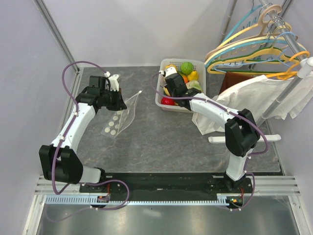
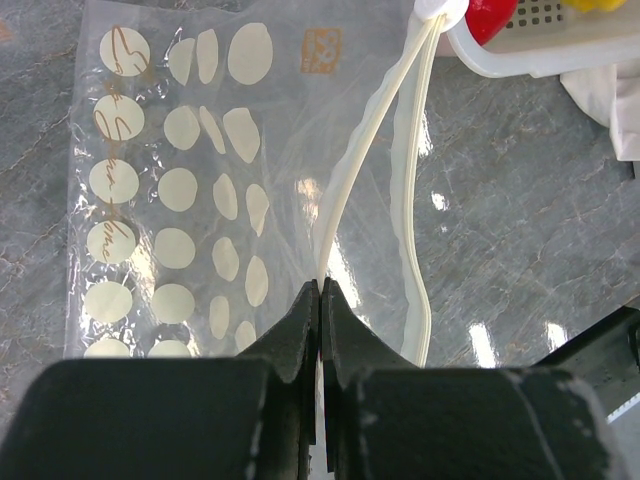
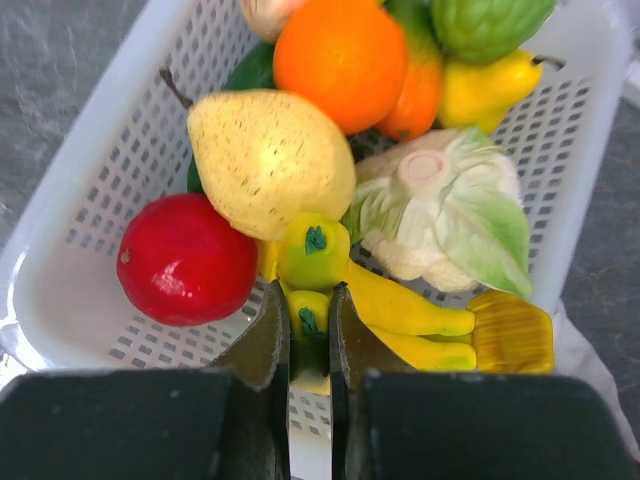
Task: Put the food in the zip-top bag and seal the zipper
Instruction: Pick up the fake fruit from the bin.
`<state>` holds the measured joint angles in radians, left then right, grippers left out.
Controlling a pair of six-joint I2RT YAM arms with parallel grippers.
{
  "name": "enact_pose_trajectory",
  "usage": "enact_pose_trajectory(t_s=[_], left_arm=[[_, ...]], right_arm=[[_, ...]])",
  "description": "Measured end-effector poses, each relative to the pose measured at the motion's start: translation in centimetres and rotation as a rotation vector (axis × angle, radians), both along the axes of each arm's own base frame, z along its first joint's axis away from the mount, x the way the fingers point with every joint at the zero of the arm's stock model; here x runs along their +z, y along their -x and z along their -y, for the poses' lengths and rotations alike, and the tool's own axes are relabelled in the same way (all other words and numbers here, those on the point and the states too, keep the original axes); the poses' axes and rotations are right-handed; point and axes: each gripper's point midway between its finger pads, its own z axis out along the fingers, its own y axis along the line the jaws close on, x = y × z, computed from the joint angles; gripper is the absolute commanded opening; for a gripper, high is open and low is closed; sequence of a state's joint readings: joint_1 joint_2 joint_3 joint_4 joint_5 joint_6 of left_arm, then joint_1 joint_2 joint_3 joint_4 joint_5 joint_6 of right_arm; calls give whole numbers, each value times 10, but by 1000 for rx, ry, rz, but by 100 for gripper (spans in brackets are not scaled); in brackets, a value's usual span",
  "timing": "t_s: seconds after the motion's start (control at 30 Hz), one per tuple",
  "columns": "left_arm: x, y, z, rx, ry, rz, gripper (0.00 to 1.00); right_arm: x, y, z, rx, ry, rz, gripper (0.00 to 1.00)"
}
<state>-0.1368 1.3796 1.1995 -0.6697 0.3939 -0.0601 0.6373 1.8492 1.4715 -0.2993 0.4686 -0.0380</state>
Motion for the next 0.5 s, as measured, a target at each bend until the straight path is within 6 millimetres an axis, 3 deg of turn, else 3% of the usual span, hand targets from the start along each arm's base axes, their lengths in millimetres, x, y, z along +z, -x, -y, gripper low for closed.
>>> enact_pose_trajectory(t_s=[0.27, 0.5], left_arm=[[0, 0, 0, 7, 5, -4, 2], [-6, -3, -4, 41, 46, -51, 2]], right_arm=[[55, -3, -5, 14, -80, 89, 0], [116, 20, -40, 180, -318, 107, 0]])
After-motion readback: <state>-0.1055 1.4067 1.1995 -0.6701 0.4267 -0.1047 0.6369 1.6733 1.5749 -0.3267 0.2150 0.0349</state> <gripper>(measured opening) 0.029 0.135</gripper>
